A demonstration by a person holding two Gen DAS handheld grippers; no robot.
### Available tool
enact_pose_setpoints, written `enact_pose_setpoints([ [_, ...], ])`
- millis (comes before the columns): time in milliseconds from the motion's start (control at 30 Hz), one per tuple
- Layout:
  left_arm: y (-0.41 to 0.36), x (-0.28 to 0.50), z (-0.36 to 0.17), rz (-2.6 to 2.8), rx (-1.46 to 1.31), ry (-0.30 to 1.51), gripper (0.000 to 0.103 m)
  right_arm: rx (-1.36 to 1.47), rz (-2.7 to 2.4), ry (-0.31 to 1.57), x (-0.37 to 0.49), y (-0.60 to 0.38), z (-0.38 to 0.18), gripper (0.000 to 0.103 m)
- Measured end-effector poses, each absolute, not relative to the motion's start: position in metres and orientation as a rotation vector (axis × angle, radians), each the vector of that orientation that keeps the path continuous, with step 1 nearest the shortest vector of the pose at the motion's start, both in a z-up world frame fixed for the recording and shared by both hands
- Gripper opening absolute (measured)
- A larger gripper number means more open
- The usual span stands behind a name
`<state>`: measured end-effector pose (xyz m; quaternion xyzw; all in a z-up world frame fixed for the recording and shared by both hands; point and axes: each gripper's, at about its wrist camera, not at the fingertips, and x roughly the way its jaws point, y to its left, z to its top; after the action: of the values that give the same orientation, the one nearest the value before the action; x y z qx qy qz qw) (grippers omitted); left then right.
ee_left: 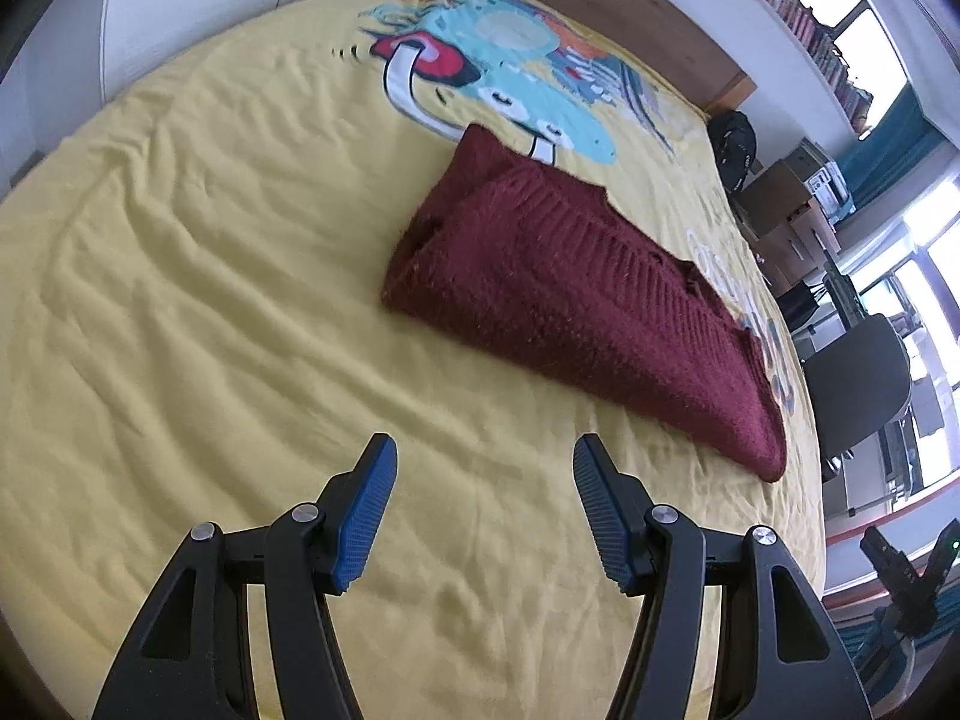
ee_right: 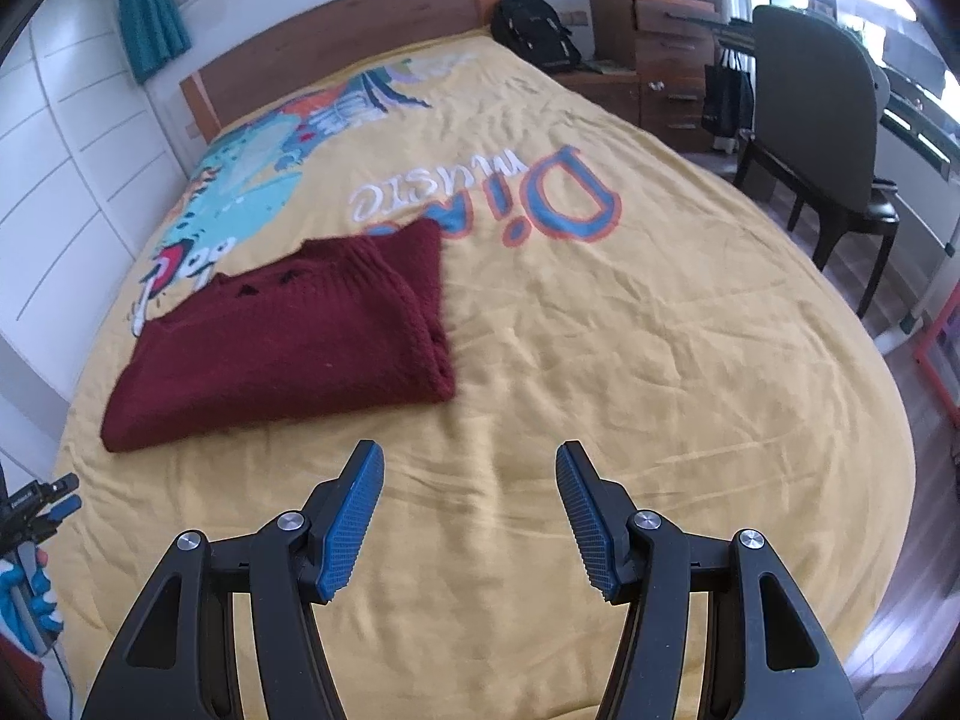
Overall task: Fold small clothes
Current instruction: 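Raise both open tools away from the folded sweater, then grasp the folded sweater's edge with the left tool and lift it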
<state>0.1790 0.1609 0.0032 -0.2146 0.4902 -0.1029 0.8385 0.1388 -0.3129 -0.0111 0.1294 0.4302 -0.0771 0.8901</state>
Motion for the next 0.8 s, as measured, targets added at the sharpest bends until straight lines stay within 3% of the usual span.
enact_pose_setpoints([
  [467,0.167,0.225,-0.046,-0.193,-0.641,1.074,0.056,0.334,-0.234,0.985,0.169,-0.36,-0.071,0.061],
  [800,0.18,0.271,-0.07,-0.207,-0.874,1.018,0.056,0.335,-0.273,1.0,0.173,-0.384,-0.081,0.062],
])
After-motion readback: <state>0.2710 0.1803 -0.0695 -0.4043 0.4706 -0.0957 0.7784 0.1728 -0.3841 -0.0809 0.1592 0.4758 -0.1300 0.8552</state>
